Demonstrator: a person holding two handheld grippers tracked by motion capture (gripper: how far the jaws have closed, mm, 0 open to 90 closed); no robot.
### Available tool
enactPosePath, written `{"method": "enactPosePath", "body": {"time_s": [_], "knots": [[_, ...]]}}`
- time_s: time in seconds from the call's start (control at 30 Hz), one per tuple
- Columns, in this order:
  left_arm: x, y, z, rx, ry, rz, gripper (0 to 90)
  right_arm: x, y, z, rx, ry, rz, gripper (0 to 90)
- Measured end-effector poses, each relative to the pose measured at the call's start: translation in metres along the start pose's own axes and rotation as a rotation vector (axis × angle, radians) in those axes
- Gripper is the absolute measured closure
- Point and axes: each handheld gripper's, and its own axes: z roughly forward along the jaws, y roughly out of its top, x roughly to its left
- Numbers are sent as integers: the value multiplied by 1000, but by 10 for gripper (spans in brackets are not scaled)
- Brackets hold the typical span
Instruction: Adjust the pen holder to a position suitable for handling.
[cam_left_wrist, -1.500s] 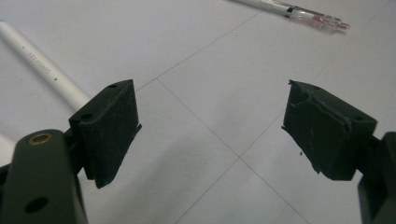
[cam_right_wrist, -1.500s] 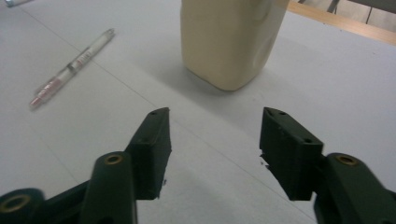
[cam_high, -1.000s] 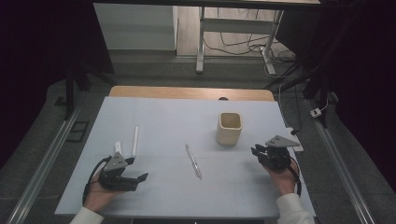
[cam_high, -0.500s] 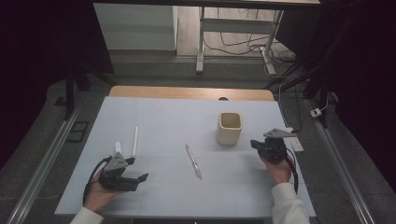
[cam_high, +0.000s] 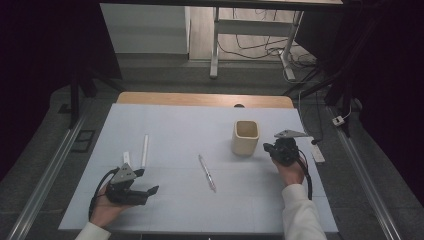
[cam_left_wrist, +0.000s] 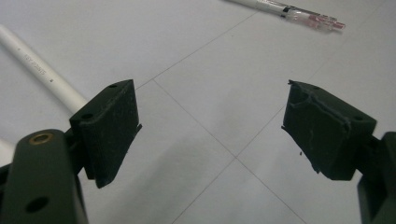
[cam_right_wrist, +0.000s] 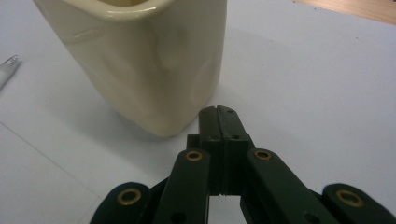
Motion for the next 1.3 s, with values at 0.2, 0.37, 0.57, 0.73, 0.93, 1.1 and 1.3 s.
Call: {"method": "enactPosePath", "body": {"time_s": [0.2, 0.37, 0.57, 0.73, 0.93, 1.1, 1.3], "knots": [[0, 0, 0, 2, -1, 2, 180, 2, 2, 7, 22, -17, -24, 890], [-1, 0, 1, 5, -3, 3, 179, 4, 5, 14, 26, -21, -26, 890], [0, 0, 0, 0, -5, -1, 180, 8, 7, 21, 37, -30, -32, 890], [1, 0, 0, -4, -10, -4, 180, 7, 4, 26, 45, -29, -7, 890], [1, 0, 0, -3, -6, -3, 179, 6, 4, 30, 49, -24, -3, 890], [2, 0, 0, -2, -4, -6, 179, 8, 4, 32, 60, -15, -14, 890], [2, 0, 0, -1, -2, -4, 180, 8, 3, 34, 62, -16, -4, 891]]}}
